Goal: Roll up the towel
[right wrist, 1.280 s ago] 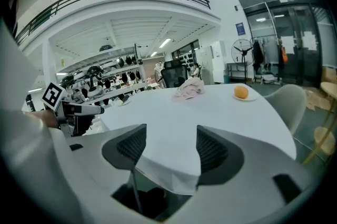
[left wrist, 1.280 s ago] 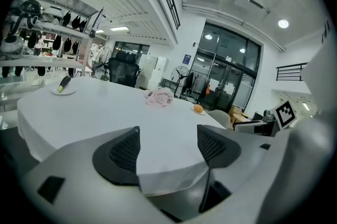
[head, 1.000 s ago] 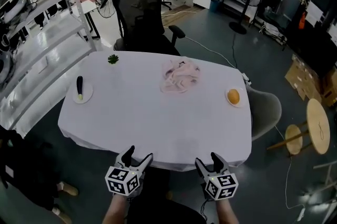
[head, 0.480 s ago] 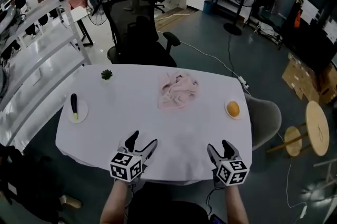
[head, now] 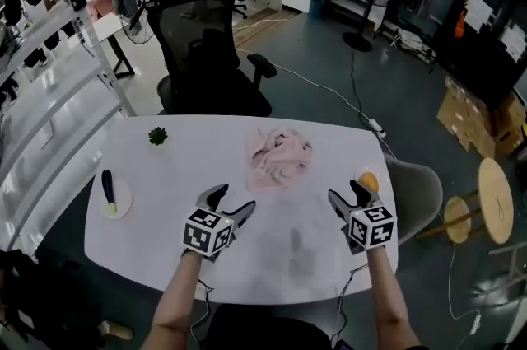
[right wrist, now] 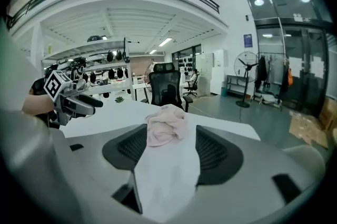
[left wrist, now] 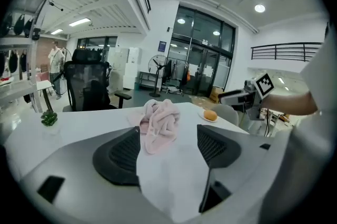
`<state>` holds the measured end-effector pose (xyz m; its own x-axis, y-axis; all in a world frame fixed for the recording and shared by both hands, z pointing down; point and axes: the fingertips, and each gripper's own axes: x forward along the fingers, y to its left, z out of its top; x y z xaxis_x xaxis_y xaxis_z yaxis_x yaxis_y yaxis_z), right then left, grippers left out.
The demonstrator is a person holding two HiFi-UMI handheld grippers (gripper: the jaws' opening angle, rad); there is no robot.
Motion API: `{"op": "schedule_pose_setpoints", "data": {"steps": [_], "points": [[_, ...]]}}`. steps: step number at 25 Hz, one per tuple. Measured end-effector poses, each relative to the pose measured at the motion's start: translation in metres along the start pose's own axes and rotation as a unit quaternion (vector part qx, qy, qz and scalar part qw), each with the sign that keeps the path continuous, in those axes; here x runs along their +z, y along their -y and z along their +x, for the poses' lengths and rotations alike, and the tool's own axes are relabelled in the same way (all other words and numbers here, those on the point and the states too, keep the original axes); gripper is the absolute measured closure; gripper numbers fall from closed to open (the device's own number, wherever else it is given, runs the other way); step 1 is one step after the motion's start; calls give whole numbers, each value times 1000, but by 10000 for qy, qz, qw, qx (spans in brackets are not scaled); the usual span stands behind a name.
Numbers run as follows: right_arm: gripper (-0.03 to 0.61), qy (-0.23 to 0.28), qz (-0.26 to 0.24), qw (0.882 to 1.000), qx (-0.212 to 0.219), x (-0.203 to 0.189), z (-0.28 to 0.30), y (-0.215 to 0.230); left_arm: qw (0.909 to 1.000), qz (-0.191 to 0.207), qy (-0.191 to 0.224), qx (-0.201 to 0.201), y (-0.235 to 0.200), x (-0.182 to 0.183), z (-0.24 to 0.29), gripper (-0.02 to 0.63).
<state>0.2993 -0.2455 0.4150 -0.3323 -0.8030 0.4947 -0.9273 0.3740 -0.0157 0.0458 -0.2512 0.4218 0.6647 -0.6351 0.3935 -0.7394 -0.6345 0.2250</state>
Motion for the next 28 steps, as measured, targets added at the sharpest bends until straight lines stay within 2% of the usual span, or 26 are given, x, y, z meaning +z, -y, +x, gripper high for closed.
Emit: {"op": "schedule_pose_setpoints", "data": {"steps": [6,12,19,24,26,28], "points": [[291,-363,-689,9969,145,40,64,24,9985,162,-441,-287,-22,2,57,261],[302,-793,-1524,9847,283,58,130,37,9951,-13,-898,-413,-41,-21,103,261],[334,-1555,-2349,9563,783,35,195,29,9880,-117,-1483,-421,-54,-60,144,288],[343,-1940,-2517,9444,846,15,223,22,9837,-172,-1756,-346,-58,-77,159,312],[365,-2094,-2517,9406,900,6,230,19,9818,-167,-1867,-303,-61,-83,161,349],[415,-2207,-2541,9367,961,0,231,14,9803,-112,-1962,-183,-66,-89,162,407]]}}
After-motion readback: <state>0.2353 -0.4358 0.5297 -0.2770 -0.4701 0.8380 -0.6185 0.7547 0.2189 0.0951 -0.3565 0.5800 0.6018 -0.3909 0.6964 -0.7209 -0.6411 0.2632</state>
